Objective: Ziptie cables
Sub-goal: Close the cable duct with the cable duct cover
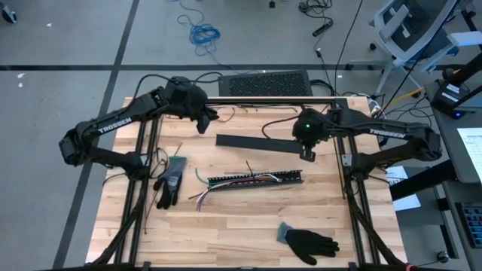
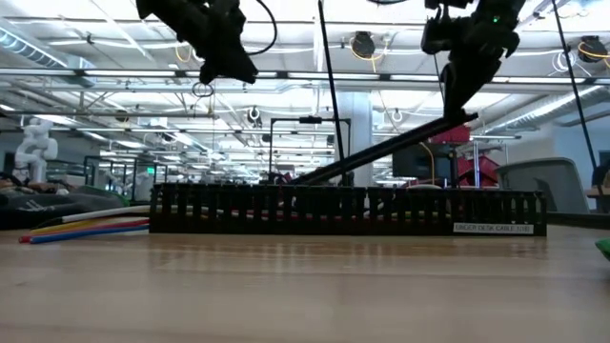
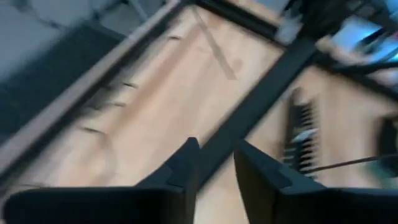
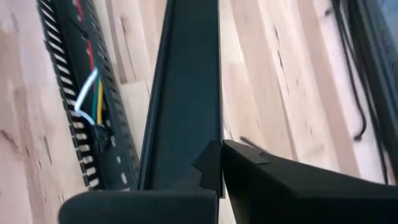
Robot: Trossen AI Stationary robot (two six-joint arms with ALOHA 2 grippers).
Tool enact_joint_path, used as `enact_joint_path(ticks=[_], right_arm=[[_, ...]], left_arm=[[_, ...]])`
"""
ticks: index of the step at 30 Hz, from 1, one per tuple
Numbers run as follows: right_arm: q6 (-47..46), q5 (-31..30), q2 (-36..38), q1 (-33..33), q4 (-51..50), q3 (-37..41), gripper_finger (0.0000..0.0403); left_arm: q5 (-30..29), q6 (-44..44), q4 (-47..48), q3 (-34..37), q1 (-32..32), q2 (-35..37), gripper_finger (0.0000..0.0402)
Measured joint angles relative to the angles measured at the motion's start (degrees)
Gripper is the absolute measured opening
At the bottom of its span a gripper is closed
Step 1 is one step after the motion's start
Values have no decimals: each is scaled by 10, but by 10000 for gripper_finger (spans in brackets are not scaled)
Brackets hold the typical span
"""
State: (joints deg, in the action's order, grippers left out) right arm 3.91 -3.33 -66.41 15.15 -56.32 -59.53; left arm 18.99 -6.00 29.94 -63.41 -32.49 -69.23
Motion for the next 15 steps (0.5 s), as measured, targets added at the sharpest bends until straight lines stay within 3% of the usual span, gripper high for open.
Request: enact_joint_path(ticks=[4, 7, 9, 12, 15], right_arm=[[24, 0, 2, -12, 11, -20, 0], [42, 0, -4, -24, 25, -46, 0], [49, 1, -4, -31, 38, -64, 0], [59, 2, -4, -39, 40, -85, 0], [60, 2, -4, -45, 40, -96, 0]], left_arm=[[97, -126, 1, -7, -5, 0, 137], [166, -142, 3, -7, -7, -9, 155], [167, -122, 14, -7, -3, -16, 158], [106, -75, 3, -7, 1, -28, 160], [73, -114, 0, -7, -1, -32, 160]])
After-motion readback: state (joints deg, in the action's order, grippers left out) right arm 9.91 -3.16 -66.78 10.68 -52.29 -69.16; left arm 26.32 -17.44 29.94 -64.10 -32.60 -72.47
